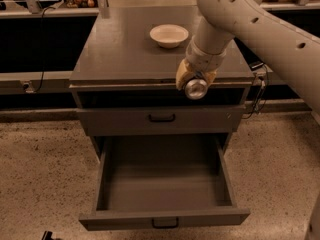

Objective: Pick pepsi can from middle drawer and place on counter

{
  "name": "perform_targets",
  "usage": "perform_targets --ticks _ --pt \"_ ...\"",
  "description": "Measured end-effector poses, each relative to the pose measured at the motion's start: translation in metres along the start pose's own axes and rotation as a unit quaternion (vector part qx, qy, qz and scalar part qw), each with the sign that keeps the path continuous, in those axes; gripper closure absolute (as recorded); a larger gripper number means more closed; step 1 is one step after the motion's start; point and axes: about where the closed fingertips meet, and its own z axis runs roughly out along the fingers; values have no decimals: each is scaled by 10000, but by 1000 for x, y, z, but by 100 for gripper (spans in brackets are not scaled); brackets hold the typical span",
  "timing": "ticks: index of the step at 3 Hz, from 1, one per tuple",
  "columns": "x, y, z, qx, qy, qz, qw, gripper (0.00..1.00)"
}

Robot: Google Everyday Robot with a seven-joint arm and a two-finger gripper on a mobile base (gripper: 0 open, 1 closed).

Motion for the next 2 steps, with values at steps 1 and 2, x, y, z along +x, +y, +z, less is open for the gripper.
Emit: perform_targets --ticks 1,2 --pt "0 0 0 0 2 1 10000 60" --pt "9 13 -2 35 230 198 9995 62"
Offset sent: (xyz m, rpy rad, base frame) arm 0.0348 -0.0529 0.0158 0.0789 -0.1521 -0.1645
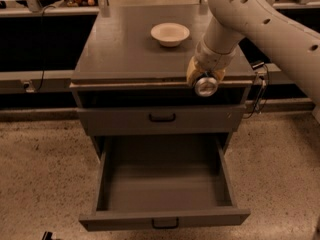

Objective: Pick pepsi can from middle drawer and place on counter

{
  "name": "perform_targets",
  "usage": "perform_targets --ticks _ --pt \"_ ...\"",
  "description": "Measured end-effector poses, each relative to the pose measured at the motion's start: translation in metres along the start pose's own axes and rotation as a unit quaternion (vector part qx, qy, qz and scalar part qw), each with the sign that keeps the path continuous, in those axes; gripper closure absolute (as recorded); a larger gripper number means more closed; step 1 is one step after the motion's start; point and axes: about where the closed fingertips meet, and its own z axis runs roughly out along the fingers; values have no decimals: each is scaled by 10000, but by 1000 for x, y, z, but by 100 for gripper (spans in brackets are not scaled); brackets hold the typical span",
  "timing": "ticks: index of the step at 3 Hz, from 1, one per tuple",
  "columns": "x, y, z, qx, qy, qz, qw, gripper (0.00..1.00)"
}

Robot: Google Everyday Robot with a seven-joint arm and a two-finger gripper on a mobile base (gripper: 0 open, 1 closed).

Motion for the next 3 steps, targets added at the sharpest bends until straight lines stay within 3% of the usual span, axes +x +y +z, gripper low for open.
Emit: perform_targets --ticks 2,3 --pt "0 -1 5 4 -26 -12 10000 100" --pt "8 3 0 46 27 -32 10000 100"
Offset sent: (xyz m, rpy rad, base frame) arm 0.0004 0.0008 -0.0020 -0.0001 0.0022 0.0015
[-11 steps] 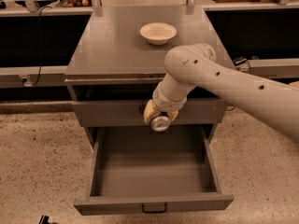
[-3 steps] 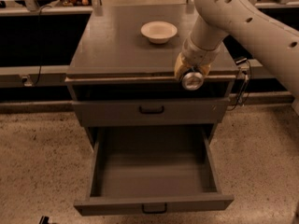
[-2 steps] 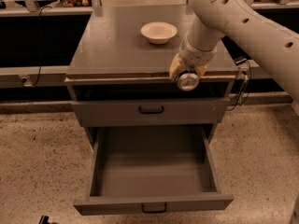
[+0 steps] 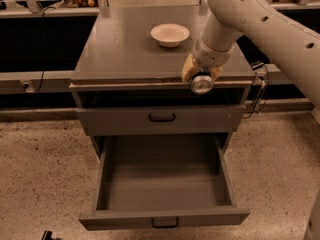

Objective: Pick pepsi can from middle drawer and place on counter

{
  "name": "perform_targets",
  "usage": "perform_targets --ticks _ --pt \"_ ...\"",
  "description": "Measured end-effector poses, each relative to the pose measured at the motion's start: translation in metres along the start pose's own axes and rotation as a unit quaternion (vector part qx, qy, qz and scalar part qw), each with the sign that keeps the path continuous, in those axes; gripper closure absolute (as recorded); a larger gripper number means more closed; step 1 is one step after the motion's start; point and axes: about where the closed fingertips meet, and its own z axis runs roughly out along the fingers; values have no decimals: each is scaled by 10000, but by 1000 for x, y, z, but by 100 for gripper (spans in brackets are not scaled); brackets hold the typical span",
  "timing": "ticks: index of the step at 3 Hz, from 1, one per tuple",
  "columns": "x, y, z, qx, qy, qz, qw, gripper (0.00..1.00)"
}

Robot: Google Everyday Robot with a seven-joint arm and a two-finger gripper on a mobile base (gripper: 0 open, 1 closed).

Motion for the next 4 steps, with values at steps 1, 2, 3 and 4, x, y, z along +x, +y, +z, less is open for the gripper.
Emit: perform_targets --ticks 1,2,3,4 --pt "26 3 -8 113 83 -133 9998 100" --pt "59 12 -9 269 216 -135 9993 100" --pt "86 27 -5 321 403 30 9987 100" --pt "99 40 5 230 492 212 9983 82"
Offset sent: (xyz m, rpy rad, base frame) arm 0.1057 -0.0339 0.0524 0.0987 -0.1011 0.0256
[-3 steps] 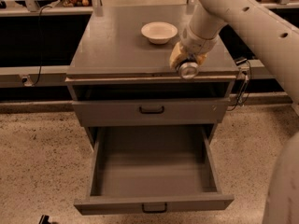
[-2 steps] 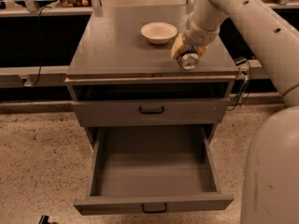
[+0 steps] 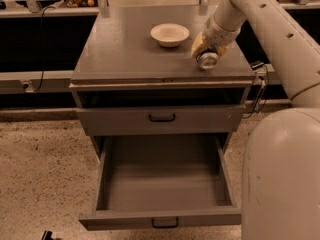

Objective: Pick pepsi can from middle drawer and place on counter

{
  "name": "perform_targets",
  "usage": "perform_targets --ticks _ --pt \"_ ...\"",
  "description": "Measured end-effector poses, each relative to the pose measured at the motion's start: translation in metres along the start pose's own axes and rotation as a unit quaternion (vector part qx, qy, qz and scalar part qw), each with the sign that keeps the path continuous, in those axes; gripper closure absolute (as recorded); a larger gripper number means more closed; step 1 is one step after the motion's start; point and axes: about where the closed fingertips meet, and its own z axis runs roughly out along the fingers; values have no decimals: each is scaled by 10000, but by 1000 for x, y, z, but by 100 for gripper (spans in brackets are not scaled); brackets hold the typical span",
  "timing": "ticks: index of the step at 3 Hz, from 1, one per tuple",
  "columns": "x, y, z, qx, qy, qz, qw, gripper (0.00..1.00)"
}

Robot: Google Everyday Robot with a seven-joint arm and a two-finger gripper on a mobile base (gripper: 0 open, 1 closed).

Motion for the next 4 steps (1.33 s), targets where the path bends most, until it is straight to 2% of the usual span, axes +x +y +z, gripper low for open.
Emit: perform_targets --ticks 1,3,4 --pt "0 6 15 -62 -85 133 9999 59" --pt "0 4 23 -50 -109 112 9999 11" --pt "-2 2 22 -158 -170 -9 9997 0"
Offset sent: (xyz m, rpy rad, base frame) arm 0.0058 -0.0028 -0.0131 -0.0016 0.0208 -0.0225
